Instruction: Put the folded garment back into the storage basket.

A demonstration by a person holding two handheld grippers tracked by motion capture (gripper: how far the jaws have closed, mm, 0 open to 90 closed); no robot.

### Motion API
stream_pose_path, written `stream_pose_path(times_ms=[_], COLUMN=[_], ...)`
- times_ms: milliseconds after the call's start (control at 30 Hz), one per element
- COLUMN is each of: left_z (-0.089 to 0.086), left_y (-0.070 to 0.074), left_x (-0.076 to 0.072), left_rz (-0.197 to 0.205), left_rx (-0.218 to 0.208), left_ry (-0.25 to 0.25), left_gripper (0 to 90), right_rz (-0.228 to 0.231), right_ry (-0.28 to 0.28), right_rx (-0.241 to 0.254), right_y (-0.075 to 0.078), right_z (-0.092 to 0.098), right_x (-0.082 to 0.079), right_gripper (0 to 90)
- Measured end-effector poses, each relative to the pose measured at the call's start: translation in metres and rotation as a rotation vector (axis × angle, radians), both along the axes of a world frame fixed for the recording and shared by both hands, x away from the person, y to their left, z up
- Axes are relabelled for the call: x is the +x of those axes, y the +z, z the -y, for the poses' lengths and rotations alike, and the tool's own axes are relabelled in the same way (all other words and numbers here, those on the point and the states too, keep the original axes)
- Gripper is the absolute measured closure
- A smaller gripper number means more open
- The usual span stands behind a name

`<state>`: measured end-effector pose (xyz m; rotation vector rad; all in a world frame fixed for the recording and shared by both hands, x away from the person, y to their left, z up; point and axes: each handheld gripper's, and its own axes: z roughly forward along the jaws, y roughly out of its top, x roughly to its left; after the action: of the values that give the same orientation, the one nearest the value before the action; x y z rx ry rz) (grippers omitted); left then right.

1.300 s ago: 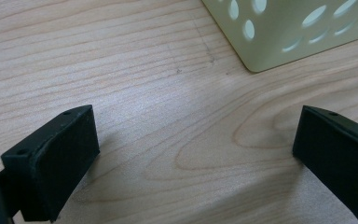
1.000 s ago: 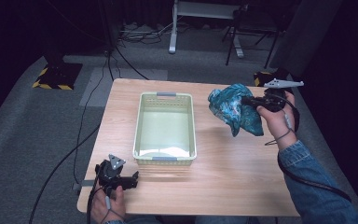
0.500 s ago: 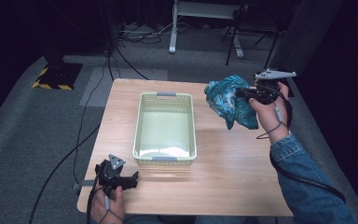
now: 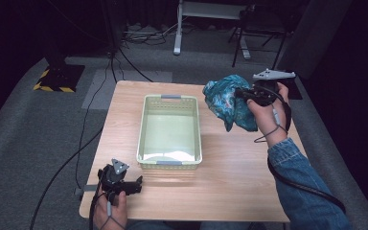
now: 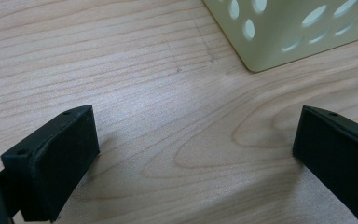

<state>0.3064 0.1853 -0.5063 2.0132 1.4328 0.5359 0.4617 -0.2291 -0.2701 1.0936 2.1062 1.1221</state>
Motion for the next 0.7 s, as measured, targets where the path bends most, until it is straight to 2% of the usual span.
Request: stream_pose_path(times_ms=[400,700], left_z=[-0.001,-0.001], left_y=[0.000,0.000], left_x=[-0.001,-0.002], left_rz=[0.003,0.001], left_rx=[0.004,0.002], left_ry=[-0.015,-0.018], left_gripper=[0.3,0.3], right_rz=[0.026,0.034], right_ry=[-0.024,-0.008], right_rx=[-0.023,-0.035], right_y=[0.005,0.007], right_z=[-0.022,-0.041], right_x=[-0.009,-0.010], right_gripper=[84.8,84.8])
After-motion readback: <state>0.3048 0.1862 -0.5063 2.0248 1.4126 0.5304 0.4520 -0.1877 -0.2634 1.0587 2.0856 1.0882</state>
